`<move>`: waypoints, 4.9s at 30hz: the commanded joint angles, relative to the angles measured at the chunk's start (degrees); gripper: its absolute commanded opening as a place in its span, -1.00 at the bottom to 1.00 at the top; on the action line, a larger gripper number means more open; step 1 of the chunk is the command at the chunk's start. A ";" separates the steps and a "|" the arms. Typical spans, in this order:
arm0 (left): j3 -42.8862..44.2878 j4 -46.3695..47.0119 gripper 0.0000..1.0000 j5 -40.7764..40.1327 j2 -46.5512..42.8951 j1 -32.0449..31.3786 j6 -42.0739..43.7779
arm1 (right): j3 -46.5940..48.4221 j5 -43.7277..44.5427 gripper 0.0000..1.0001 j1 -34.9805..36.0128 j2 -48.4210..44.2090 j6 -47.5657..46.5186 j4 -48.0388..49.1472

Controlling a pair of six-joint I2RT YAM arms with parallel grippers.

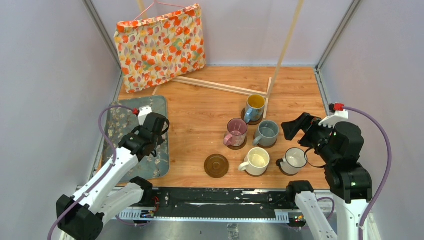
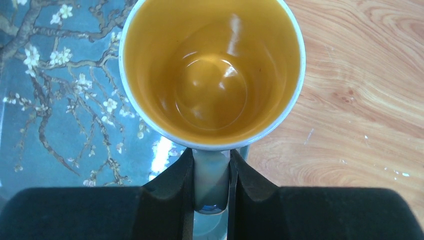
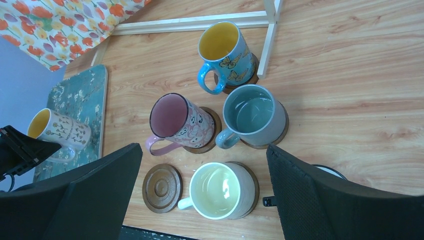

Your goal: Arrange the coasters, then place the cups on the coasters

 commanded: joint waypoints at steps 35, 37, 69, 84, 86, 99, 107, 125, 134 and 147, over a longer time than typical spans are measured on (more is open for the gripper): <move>-0.67 19.25 -1.00 10.12 -0.64 -34.69 13.20 | -0.64 0.09 1.00 0.83 2.91 1.05 4.85; -1.33 19.92 -1.00 11.44 -1.49 -35.42 13.78 | -0.64 -0.32 1.00 0.82 3.10 1.17 5.16; -2.27 29.43 -1.00 16.21 8.75 -48.81 18.99 | -0.29 -0.88 1.00 0.77 2.15 1.42 5.19; -5.27 30.04 -1.00 14.63 8.23 -48.85 19.16 | -0.95 -0.79 1.00 0.82 2.41 1.70 5.28; -5.27 29.68 -1.00 14.91 8.31 -48.82 19.15 | -1.06 -0.77 1.00 0.82 2.50 1.66 5.26; -5.93 27.28 -1.00 14.30 6.46 -48.89 18.23 | -1.30 -0.89 1.00 0.83 2.32 1.86 5.34; -6.27 27.26 -1.00 14.68 7.02 -48.91 18.10 | -1.42 -0.99 1.00 0.85 2.27 1.85 5.47; -6.38 26.92 -0.96 15.22 7.78 -48.95 18.00 | -1.61 -1.02 1.00 0.82 2.24 1.90 5.55; -6.32 26.01 -0.97 14.70 7.38 -48.94 17.55 | -1.70 -1.07 1.00 0.82 2.24 1.84 5.56; -7.00 24.89 -0.71 15.17 6.81 -48.90 16.39 | -2.23 -1.37 1.00 0.82 2.15 2.16 5.87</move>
